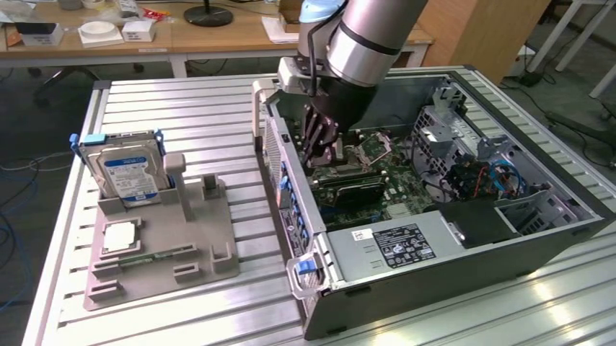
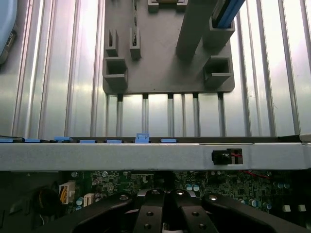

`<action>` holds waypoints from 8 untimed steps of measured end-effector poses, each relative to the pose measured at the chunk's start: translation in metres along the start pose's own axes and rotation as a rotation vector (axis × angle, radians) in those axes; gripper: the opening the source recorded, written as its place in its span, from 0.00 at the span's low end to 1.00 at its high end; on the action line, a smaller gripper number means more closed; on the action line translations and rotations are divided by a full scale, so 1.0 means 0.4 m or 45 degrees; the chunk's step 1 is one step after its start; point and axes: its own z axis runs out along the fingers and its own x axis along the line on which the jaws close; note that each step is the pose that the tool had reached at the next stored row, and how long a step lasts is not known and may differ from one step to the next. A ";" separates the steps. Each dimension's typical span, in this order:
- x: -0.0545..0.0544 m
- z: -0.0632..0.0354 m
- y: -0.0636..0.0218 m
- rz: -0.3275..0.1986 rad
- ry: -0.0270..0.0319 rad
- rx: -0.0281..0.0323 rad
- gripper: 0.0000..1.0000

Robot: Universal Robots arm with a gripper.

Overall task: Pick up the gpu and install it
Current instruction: 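Press down on the gpu until it lock into place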

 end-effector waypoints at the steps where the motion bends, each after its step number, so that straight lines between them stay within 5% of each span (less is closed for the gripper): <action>1: 0.000 0.000 0.000 0.000 0.0002 -0.0001 0.10; 8: -0.006 0.000 -0.008 0.000 0.0013 -0.0020 0.10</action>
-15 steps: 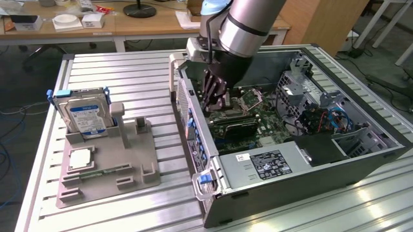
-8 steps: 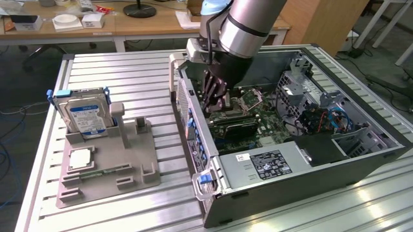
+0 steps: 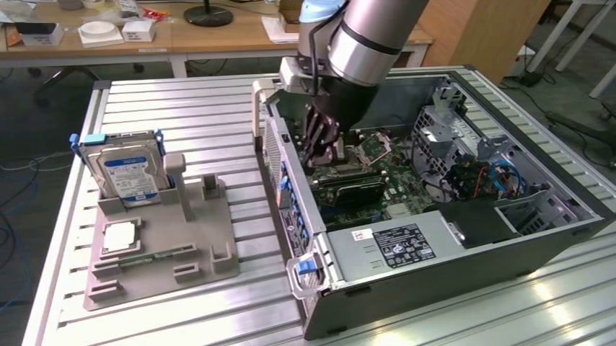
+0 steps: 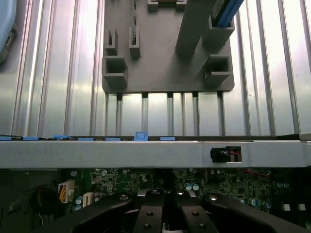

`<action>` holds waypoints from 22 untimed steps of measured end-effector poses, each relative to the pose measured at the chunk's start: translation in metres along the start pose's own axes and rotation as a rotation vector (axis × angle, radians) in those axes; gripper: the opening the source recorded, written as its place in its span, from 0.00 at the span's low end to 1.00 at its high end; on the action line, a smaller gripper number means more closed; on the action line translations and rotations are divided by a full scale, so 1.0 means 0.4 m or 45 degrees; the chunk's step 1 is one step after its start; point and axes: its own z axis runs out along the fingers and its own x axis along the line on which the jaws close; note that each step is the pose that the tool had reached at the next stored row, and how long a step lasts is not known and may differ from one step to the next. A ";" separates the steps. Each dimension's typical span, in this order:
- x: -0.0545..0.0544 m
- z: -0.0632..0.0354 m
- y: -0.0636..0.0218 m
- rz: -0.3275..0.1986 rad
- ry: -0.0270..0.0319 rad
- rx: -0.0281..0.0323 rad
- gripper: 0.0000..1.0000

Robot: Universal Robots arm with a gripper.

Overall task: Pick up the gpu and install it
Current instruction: 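Press down on the gpu until it lock into place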

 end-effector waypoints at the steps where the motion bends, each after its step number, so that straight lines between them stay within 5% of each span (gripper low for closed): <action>1: -0.001 0.000 -0.002 0.000 0.0007 -0.0018 0.10; 5: -0.002 -0.001 -0.005 0.000 0.0015 -0.0190 0.10; 10: -0.002 -0.004 -0.015 0.001 0.0021 -0.0610 0.10; 22: 0.023 -0.005 -0.023 0.001 0.0023 -0.0694 0.10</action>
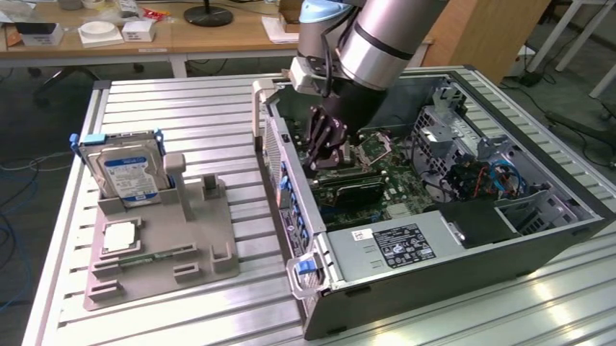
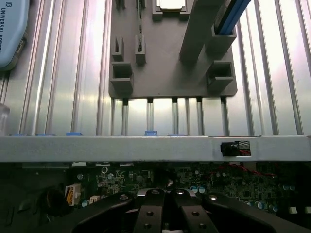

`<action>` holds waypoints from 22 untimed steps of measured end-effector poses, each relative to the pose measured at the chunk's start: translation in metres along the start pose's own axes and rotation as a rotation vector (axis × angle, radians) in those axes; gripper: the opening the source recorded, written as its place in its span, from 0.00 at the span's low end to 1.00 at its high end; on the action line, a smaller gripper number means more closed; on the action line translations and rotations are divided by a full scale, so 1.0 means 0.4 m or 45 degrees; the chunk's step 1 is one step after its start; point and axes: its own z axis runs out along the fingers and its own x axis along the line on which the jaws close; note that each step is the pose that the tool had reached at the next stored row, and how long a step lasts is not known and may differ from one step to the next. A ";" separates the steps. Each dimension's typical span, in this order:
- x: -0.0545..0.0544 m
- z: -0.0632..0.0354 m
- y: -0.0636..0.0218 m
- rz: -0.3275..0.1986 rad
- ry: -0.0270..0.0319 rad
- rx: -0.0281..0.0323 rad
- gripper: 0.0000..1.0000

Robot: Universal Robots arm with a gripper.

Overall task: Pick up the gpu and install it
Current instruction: 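Press down on the gpu until it lock into place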

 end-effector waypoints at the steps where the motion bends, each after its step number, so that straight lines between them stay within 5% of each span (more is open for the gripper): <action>1: 0.001 0.000 0.000 0.000 -0.0002 -0.0003 0.10; 3: 0.001 0.000 0.000 0.000 0.0000 -0.0051 0.10; 6: 0.002 0.000 -0.001 0.000 0.0005 -0.0326 0.10; 8: 0.002 0.000 -0.003 0.000 0.0007 -0.0435 0.10; 19: 0.003 0.017 -0.010 0.002 0.0045 -0.0538 0.10; 20: 0.003 0.016 -0.015 0.002 0.0035 -0.0543 0.10; 21: 0.001 0.022 -0.023 -0.001 -0.0051 -0.0499 0.10; 22: 0.002 0.017 -0.028 0.000 -0.0005 -0.0545 0.10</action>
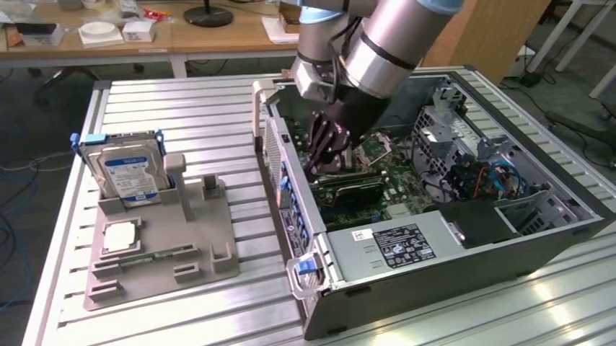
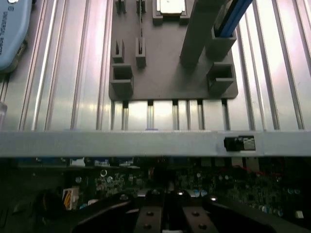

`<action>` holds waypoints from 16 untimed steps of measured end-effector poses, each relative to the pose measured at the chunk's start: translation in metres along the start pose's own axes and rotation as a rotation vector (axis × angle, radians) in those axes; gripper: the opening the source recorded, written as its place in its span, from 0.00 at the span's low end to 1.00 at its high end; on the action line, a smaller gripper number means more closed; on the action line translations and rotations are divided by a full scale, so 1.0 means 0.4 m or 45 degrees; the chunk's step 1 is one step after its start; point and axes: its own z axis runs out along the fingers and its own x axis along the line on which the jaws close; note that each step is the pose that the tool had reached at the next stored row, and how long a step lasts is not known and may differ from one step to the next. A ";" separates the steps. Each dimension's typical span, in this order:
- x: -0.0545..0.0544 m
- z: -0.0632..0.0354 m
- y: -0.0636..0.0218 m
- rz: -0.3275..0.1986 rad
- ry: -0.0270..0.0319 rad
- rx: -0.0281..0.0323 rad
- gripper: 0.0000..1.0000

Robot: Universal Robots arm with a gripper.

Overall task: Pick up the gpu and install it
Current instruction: 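Press down on the gpu until it lock into place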

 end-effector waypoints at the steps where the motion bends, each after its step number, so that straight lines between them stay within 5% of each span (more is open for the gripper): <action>1: 0.001 -0.003 -0.007 0.000 0.0009 -0.0019 0.10; 6: 0.001 -0.012 -0.027 0.000 0.0020 -0.0040 0.10; 7: 0.001 -0.011 -0.027 0.000 0.0013 0.0014 0.10; 9: 0.000 -0.011 -0.027 -0.002 0.0018 0.0365 0.10; 16: 0.000 -0.008 -0.026 -0.009 0.0015 0.1860 0.10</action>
